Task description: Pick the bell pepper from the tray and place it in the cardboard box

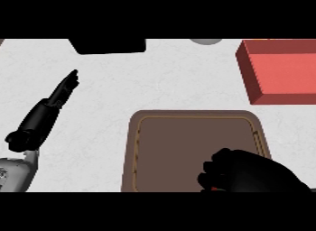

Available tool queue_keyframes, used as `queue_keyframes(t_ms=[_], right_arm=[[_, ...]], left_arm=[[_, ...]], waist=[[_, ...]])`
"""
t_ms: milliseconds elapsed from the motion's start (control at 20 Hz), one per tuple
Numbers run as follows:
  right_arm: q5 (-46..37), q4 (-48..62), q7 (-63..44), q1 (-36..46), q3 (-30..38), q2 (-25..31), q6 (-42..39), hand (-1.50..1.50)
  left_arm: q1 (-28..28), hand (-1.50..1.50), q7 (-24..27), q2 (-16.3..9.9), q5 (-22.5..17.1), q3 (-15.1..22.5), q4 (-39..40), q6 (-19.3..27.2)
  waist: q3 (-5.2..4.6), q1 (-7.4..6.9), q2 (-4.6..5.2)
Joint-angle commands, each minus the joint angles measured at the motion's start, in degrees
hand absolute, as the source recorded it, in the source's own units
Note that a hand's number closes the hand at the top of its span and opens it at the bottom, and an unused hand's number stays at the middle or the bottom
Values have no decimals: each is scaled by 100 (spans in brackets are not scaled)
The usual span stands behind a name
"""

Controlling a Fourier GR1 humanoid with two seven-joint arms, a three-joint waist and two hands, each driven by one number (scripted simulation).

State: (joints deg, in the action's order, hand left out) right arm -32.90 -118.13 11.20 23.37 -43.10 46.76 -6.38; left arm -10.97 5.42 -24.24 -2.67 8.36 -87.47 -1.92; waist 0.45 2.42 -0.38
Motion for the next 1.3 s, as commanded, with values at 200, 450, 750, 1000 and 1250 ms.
queue_keyframes(t_ms=[200, 450, 750, 1000, 1250], right_arm=[[2233, 427, 1427, -1058, 2602, 1130, 806, 150], [3613, 1864, 1453, -859, 3872, 1199, 265, 150], [3956, 3662, 1591, -5, 4404, 1431, -703, 150], [2890, 5266, 2087, 1069, 4077, 1250, -629, 150], [1901, 6409, 2794, 1325, 3497, 1576, -968, 150]], left_arm=[[168, 0, -32, -65, 19, -53, -227, -9], [-4, 0, -49, 67, 120, 30, -212, 35], [69, 0, 150, 204, 202, 132, -143, -133], [-317, 0, -98, 343, 310, 163, -28, -130], [-311, 0, 121, 360, 323, 192, 93, -246]], waist=[[-12, 60, 29], [-35, -167, 66], [-46, -380, 75], [-42, -476, 104], [-40, -630, 169]])
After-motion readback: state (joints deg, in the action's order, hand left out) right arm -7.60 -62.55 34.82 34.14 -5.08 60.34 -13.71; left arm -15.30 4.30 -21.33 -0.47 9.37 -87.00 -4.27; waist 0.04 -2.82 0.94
